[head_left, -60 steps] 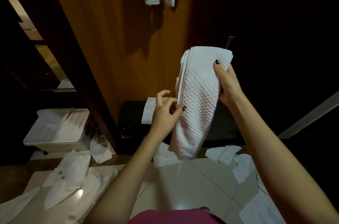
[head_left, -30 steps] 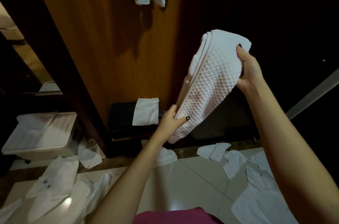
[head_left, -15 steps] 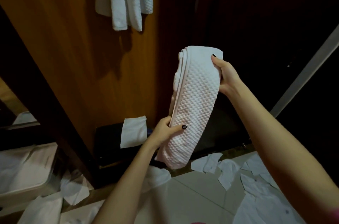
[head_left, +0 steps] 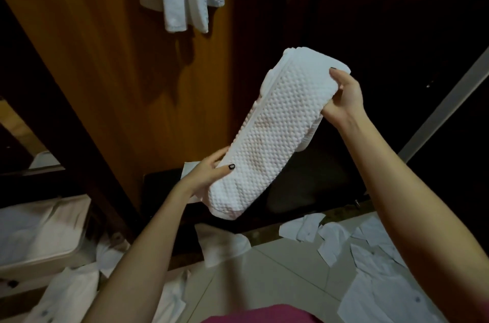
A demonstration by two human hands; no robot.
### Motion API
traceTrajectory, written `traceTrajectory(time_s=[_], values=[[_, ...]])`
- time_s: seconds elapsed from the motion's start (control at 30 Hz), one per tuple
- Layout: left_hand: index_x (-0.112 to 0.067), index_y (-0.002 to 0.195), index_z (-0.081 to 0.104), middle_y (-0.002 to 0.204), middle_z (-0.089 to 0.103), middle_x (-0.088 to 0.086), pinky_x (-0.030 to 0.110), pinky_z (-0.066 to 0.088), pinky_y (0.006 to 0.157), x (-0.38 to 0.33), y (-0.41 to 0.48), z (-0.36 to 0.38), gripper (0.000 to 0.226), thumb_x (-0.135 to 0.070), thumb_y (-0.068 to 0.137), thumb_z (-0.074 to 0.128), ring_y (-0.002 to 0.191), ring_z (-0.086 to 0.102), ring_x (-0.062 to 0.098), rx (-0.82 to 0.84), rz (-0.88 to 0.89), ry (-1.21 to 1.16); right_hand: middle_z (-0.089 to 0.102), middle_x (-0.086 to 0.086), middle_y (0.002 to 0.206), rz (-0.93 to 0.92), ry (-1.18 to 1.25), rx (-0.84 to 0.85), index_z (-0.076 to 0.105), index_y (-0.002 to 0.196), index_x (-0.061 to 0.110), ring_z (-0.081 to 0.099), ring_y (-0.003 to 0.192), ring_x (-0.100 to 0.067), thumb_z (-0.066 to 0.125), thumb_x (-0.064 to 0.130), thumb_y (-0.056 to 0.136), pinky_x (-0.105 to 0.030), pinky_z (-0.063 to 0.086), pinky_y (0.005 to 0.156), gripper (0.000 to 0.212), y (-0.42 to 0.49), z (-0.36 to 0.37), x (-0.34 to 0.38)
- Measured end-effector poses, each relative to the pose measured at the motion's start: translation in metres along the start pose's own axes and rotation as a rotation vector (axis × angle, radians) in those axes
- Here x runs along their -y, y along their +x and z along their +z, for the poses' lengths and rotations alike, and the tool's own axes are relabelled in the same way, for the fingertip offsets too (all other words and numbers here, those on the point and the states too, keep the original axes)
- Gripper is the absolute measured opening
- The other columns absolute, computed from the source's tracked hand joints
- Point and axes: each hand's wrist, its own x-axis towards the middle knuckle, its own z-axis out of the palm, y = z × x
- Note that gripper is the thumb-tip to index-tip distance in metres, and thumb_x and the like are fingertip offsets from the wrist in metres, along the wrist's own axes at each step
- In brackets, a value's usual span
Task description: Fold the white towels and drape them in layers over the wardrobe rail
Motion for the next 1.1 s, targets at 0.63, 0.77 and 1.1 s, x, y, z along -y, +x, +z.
traceTrajectory(time_s=[0.63, 0.77, 1.1], values=[[-0.015, 0.100, 0.060, 0.093, 0.066, -0.005, 0.014, 0.049, 0.066, -0.104, 0.065, 0.020, 0.005, -0.013, 0.097, 0.056, 0.079, 0.066, -0.003, -0.202, 0.373, -0.038, 0.068, -0.010, 0.110, -0.104, -0.373, 0.129, 0.055, 0.117, 0.015, 0.068, 0.101, -0.026, 0.059, 0.003, 0.091, -0.040, 0.058, 0.077, 0.029, 0.006, 0.006, -0.048], [-0.017, 0.114, 0.053, 0.106, 0.064, -0.007, 0.016, 0.052, 0.071, -0.108, 0.076, 0.024, 0.021, -0.016, 0.094, 0.060, 0.089, 0.066, -0.004, -0.126, 0.358, 0.026, 0.065, -0.021, 0.120, 0.098, -0.085, 0.077, 0.052, 0.128, 0.000, 0.064, 0.112, -0.033, 0.063, 0.018, 0.091, -0.051, 0.049, 0.100, 0.043, 0.016, -0.004, -0.051], [-0.025, 0.129, 0.051, 0.123, 0.063, -0.013, 0.026, 0.053, 0.093, -0.146, 0.093, -0.013, 0.036, -0.033, 0.094, 0.059, 0.109, 0.062, 0.001, -0.061, 0.256, 0.104, 0.060, -0.021, 0.130, 0.372, 0.071, 0.116, 0.057, 0.129, 0.001, 0.062, 0.115, -0.033, 0.058, 0.027, 0.092, -0.044, 0.049, 0.099, 0.045, 0.062, 0.032, -0.037]])
